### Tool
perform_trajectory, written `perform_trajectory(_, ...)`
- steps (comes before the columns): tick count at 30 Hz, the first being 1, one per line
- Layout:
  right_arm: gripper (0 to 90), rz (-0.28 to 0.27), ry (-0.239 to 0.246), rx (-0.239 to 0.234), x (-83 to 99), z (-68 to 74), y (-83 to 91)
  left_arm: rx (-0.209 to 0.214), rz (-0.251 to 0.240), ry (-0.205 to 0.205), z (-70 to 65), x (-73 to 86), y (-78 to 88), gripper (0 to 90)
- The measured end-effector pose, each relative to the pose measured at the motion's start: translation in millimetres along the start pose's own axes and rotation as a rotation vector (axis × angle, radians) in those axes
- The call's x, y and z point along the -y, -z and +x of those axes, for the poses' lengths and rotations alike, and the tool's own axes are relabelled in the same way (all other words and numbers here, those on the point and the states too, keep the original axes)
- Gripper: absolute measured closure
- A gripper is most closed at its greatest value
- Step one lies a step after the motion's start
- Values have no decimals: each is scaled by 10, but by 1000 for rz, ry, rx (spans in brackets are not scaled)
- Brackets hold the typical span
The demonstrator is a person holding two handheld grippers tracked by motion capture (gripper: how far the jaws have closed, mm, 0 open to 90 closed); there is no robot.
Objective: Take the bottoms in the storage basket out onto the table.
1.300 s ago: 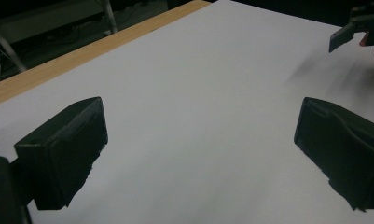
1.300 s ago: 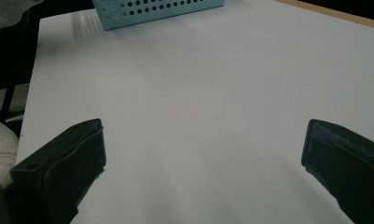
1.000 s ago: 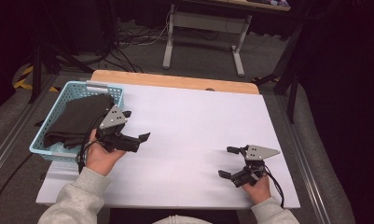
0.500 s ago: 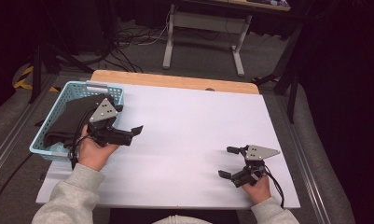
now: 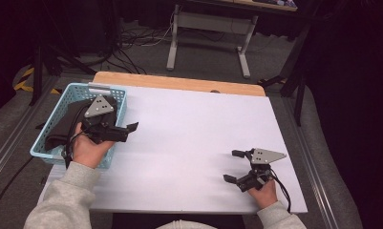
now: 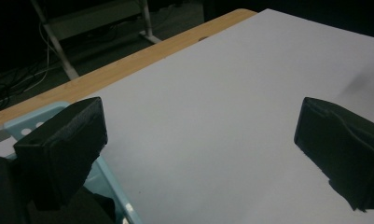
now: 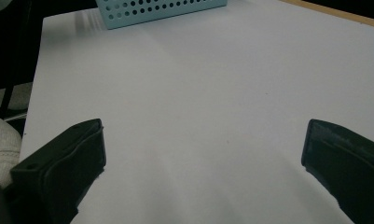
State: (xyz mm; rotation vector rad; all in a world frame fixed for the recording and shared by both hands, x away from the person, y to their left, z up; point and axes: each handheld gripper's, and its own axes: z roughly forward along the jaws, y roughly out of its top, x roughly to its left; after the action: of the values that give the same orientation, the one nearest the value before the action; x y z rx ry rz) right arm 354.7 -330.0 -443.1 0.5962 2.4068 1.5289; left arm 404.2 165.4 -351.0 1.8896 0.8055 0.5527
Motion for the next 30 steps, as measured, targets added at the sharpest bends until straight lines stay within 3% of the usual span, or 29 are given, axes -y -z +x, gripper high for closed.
perform_trajectory(15, 6, -1, 2, -3, -1, 1, -1, -47, 49, 44, 294, 40, 57, 32)
perform_trajectory(30, 6, 1, -2, -1, 1, -2, -4, -123, 129, 89, 567, 74, 27, 31)
